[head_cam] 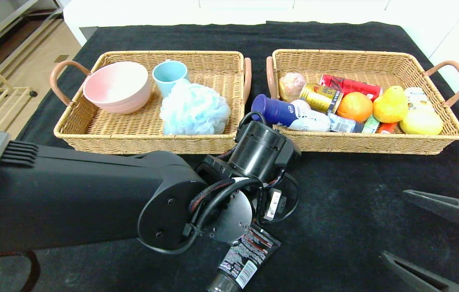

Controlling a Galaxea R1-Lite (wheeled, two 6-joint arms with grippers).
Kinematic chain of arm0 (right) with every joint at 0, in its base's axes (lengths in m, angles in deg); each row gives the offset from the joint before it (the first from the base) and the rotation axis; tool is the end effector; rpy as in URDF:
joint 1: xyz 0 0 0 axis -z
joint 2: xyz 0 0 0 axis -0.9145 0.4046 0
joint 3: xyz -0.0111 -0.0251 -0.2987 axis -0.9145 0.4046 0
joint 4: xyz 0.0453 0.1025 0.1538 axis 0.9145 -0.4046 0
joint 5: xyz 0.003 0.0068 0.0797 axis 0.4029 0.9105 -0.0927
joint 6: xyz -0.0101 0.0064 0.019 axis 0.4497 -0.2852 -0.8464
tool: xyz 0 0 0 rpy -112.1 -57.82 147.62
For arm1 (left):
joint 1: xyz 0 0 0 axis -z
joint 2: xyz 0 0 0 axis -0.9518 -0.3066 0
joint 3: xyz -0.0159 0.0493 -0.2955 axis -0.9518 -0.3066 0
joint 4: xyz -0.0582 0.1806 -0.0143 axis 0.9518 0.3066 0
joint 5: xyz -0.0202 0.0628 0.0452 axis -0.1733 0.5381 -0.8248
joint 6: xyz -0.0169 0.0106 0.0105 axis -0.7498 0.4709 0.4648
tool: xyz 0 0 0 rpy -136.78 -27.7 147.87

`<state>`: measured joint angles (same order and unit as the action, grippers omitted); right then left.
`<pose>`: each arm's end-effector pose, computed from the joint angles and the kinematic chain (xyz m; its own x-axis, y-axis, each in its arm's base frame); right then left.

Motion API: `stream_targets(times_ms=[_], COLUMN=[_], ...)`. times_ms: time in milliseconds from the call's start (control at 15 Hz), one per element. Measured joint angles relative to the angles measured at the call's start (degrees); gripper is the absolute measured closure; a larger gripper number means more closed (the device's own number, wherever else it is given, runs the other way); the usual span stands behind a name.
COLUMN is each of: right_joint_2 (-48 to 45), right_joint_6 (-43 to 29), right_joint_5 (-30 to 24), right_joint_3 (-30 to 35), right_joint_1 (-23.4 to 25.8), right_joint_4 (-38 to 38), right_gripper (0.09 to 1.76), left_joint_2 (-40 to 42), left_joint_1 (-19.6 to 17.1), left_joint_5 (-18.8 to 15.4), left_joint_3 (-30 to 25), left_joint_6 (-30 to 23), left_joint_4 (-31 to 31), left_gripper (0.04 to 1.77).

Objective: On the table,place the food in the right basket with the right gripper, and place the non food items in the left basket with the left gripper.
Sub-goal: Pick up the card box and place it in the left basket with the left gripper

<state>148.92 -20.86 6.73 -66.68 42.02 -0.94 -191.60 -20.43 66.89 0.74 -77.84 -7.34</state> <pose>0.1213 0.0648 0.1823 0.6536 0.7565 0.0237 -0.7372 0.6434 -0.2062 0.2432 -0.2887 0.1964 0.8316 -0.1938 -0.5205 0.3055 0.9422 0.1373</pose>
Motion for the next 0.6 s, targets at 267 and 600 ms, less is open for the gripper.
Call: stream_targets(times_ms=[267,600], right_joint_2=[0.18,0.24], right_joint_6=[0.02,0.06], right_joint_5=[-0.09,-0.11], right_joint_3=[0.04,0.15], right_joint_1=[-0.05,-0.22], right_joint_4=[-0.1,-0.1], right_gripper=[0.14,0.14], left_joint_2=[-0.39,-0.44], left_joint_1=[-0.04,0.05], left_joint_5=[1.0,0.98], left_joint_3=[0.17,0.05], left_joint_6=[-0.15,0.05], left_joint_4=[0.05,0.11], left_gripper=[0.15,0.75])
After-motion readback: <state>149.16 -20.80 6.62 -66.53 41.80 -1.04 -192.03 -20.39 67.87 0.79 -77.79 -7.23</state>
